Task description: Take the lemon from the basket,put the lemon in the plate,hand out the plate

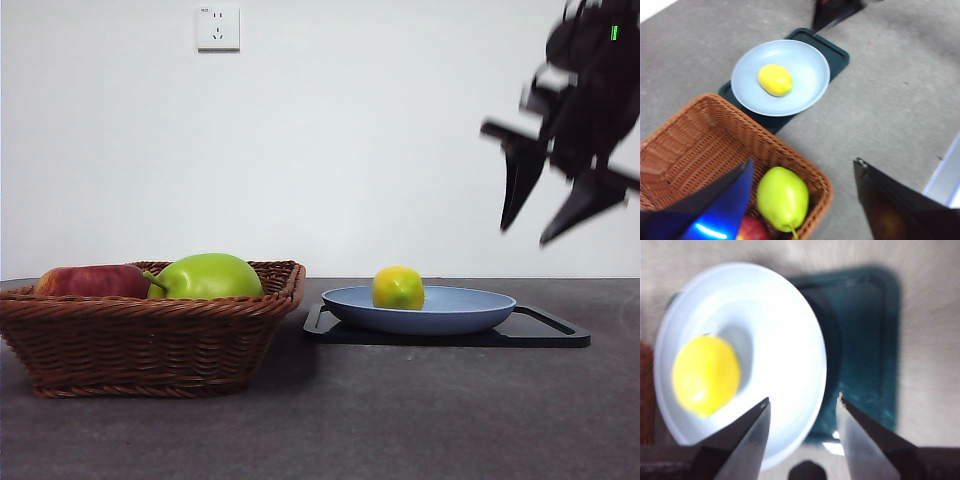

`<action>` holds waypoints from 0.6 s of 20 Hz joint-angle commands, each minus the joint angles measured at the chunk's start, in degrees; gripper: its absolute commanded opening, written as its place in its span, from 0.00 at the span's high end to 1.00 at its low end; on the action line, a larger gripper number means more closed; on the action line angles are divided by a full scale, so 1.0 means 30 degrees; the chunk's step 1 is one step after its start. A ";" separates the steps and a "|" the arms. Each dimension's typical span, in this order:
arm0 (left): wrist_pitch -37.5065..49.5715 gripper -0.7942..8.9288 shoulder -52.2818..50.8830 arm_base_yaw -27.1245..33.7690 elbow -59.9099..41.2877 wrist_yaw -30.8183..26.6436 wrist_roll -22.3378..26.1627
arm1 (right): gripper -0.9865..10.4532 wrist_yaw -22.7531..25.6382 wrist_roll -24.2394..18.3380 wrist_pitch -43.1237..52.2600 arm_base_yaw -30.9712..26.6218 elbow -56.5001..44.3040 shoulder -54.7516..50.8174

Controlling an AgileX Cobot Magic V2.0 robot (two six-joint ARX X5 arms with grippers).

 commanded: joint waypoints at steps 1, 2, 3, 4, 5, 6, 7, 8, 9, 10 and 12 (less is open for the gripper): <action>0.0372 0.68 0.0437 0.0350 0.0291 -0.0102 0.0809 | 0.71 0.0962 -0.1457 -0.1107 0.0882 0.0408 -0.1625; 0.0408 0.72 0.0481 0.0605 0.0291 -0.0102 0.0984 | 0.74 0.1282 -0.1712 -0.1552 0.1384 0.0393 -0.2594; 0.0503 0.77 0.0495 0.0911 0.0284 -0.0117 0.1042 | 0.78 0.1399 -0.2149 -0.1909 0.1989 0.0372 -0.3526; 0.0605 0.82 0.0495 0.1202 0.0284 -0.0117 0.1282 | 0.85 0.1384 -0.2579 -0.2295 0.2557 0.0342 -0.4364; 0.0634 0.88 0.0495 0.1530 0.0284 -0.0124 0.1654 | 0.90 0.1399 -0.2994 -0.2718 0.3169 0.0328 -0.5122; 0.0590 0.92 0.0495 0.1967 0.0284 -0.0117 0.2084 | 0.91 0.1450 -0.3322 -0.3060 0.3840 0.0299 -0.5799; 0.0466 0.91 0.0495 0.2477 0.0270 -0.0109 0.2390 | 0.91 0.1974 -0.3315 -0.3279 0.4517 0.0255 -0.6411; 0.0313 0.91 0.0495 0.3009 0.0255 -0.0095 0.2528 | 0.91 0.2827 -0.3330 -0.3322 0.5122 0.0138 -0.6950; 0.0146 0.91 0.0488 0.3519 0.0248 -0.0066 0.2550 | 0.91 0.4109 -0.3337 -0.3293 0.5814 -0.0080 -0.7628; 0.0022 0.91 0.0481 0.4000 0.0240 0.0073 0.2543 | 0.91 0.5195 -0.3381 -0.3126 0.6368 -0.0372 -0.8211; 0.0168 0.91 0.0160 0.4867 0.0000 0.0080 0.2535 | 0.91 0.6848 -0.3402 -0.1829 0.7475 -0.1639 -0.9697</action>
